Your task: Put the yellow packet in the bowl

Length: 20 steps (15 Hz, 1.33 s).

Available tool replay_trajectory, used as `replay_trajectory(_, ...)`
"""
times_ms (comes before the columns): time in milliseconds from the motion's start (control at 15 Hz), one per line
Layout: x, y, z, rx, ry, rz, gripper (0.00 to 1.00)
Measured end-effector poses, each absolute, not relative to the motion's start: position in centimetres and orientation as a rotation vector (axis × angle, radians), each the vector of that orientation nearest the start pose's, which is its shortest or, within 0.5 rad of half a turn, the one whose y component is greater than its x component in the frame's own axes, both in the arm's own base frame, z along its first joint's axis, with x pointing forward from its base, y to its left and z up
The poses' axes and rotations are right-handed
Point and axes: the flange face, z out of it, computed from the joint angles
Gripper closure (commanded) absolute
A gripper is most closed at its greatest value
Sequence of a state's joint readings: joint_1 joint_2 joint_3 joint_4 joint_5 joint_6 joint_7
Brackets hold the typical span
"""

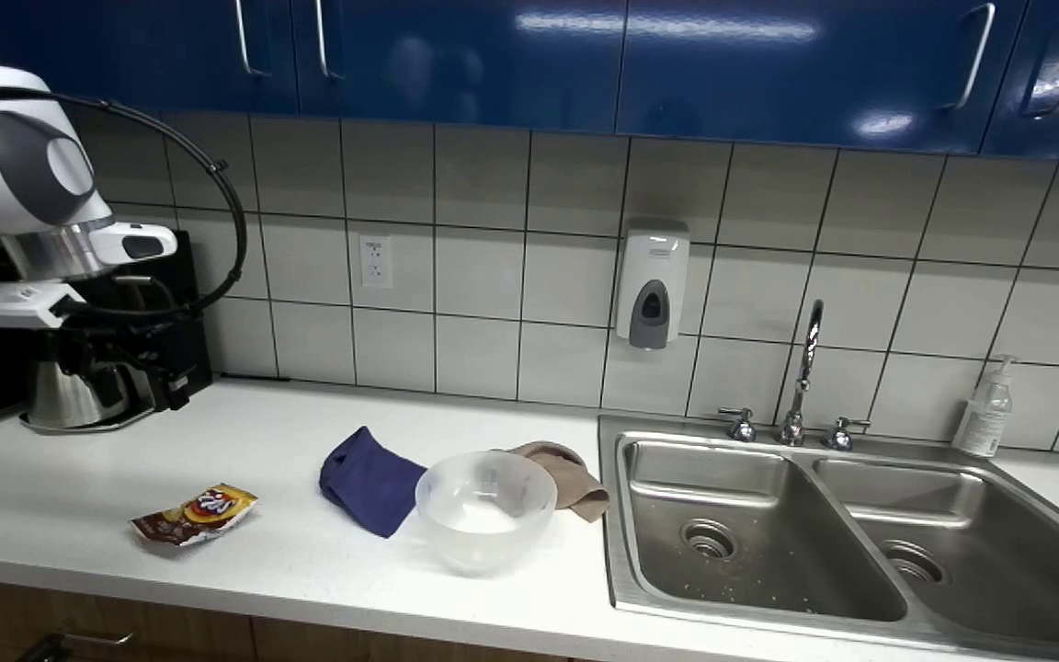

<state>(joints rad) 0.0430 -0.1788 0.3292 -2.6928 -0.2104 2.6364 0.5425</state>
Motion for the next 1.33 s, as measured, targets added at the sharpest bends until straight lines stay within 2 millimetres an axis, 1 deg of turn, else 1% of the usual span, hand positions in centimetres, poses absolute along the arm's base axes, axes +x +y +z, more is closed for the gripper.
replay_trajectory(333, 39.1, 14.9, 26.4, -3.239, -0.124, -0.248, 0.0)
replay_trajectory(667, 39.2, 15.2, 23.7, -3.246, -0.245, -0.215, 0.0)
replay_trajectory(1333, 40.6, 16.1, 19.2, -3.276, -0.329, -0.145, 0.0)
